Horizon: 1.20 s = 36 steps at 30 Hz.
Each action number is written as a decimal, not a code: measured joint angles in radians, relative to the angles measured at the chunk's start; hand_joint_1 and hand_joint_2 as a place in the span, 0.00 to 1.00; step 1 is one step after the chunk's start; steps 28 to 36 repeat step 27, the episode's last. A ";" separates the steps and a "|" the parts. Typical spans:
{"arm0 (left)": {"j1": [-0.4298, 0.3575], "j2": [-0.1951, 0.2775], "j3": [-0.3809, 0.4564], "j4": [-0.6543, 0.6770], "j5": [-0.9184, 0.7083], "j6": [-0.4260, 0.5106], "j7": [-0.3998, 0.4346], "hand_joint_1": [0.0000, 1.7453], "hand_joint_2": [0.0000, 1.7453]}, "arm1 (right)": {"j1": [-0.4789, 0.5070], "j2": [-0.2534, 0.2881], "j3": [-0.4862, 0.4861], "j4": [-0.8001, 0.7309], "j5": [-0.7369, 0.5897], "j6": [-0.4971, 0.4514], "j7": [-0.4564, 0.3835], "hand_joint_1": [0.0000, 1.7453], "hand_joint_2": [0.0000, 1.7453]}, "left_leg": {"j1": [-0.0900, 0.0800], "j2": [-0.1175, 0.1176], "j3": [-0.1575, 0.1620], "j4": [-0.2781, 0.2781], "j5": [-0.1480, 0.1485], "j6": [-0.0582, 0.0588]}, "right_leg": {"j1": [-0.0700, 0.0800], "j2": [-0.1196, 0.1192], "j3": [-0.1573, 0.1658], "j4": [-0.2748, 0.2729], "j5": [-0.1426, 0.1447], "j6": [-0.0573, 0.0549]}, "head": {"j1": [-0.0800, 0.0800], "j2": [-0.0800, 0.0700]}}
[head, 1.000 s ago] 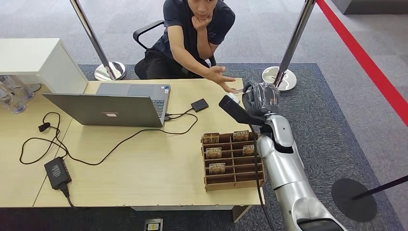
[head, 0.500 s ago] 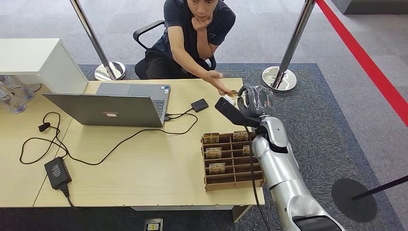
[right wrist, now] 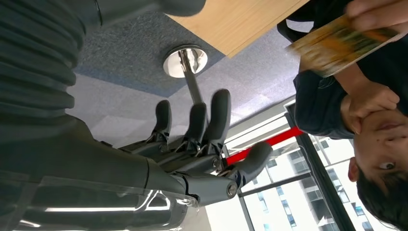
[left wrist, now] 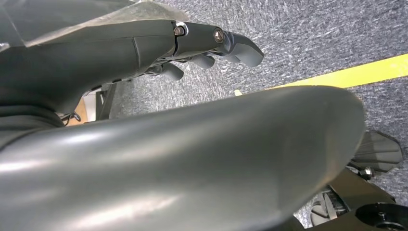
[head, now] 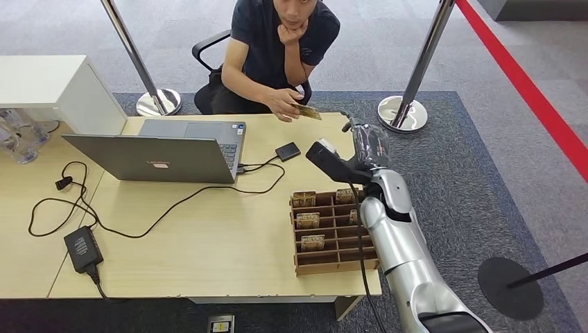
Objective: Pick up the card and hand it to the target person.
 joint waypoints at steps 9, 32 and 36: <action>0.001 0.000 0.000 0.000 0.000 0.006 -0.003 0.00 0.00 | 0.056 -0.004 0.000 -0.098 -0.054 0.014 -0.026 0.00 0.00 | 0.000 0.000 0.000 0.000 0.000 0.000 | 0.000 0.000 0.000 0.000 0.000 0.000 | 0.000 0.000; 0.007 0.000 0.016 0.000 0.009 0.013 0.000 0.00 0.00 | 0.479 -0.039 -0.040 -0.636 -0.243 0.022 -0.123 0.00 0.00 | 0.000 0.000 -0.001 0.000 0.000 0.000 | 0.000 0.000 -0.001 -0.001 0.000 0.000 | 0.000 0.000; 0.007 0.000 0.016 0.000 0.009 0.013 0.000 0.00 0.00 | 0.479 -0.039 -0.040 -0.636 -0.243 0.022 -0.123 0.00 0.00 | 0.000 0.000 -0.001 0.000 0.000 0.000 | 0.000 0.000 -0.001 -0.001 0.000 0.000 | 0.000 0.000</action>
